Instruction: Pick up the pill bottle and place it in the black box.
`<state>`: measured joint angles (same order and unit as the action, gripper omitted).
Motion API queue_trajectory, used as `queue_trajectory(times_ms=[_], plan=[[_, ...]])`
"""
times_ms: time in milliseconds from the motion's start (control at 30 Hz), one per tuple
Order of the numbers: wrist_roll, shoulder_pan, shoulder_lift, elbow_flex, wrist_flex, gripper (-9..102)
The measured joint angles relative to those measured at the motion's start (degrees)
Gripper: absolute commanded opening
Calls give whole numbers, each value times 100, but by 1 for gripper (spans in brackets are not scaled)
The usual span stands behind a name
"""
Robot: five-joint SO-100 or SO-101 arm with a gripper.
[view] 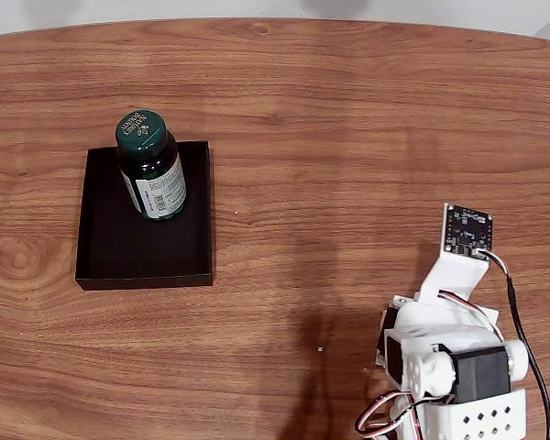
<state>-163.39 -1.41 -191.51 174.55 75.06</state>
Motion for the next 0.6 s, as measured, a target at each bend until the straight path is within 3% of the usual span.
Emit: queue_trajectory(times_ms=[267, 600], plan=[[-545, 571, 0, 0, 114, 2], [-606, 589, 0, 0, 123, 2]])
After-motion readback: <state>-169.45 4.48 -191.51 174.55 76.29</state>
